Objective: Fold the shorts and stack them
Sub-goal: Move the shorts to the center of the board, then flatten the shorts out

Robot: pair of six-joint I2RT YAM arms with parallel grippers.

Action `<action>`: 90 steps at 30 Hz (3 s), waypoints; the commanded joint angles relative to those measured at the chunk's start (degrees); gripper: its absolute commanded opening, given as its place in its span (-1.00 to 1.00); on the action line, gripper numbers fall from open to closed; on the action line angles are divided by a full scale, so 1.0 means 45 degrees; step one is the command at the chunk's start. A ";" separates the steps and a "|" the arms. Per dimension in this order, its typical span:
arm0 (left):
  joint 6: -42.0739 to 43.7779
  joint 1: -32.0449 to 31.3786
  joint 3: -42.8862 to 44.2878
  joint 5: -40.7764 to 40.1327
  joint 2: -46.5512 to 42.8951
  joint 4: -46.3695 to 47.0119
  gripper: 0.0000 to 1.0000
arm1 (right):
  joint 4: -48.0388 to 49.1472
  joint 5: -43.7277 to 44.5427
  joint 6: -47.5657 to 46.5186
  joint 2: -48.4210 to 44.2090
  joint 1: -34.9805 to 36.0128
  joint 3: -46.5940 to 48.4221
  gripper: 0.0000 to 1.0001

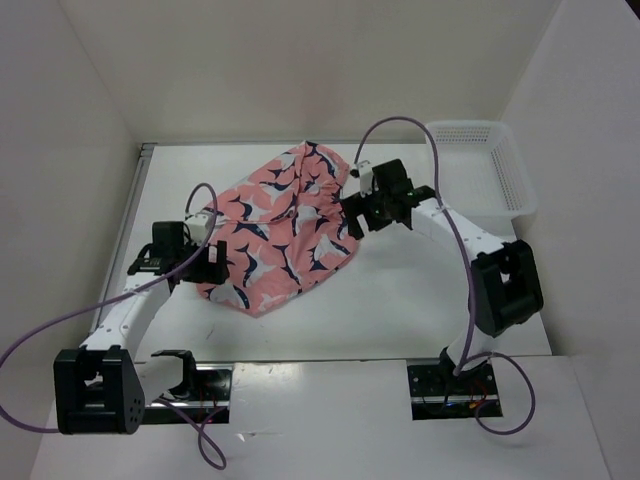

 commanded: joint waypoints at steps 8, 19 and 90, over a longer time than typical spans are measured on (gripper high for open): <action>0.0046 -0.0229 -0.1203 -0.1802 0.0826 0.0494 1.00 | 0.2665 -0.0365 0.1536 0.2527 -0.0053 -0.0130 0.95; 0.0046 -0.0229 -0.2024 -0.0064 0.1414 0.2172 -0.26 | 0.2938 0.0631 0.2573 0.4813 -0.0053 0.0771 0.06; 0.0046 0.2173 0.4403 0.9194 0.9206 0.9203 0.28 | 0.1415 -0.4779 -0.0063 0.3936 0.0220 0.1398 -1.00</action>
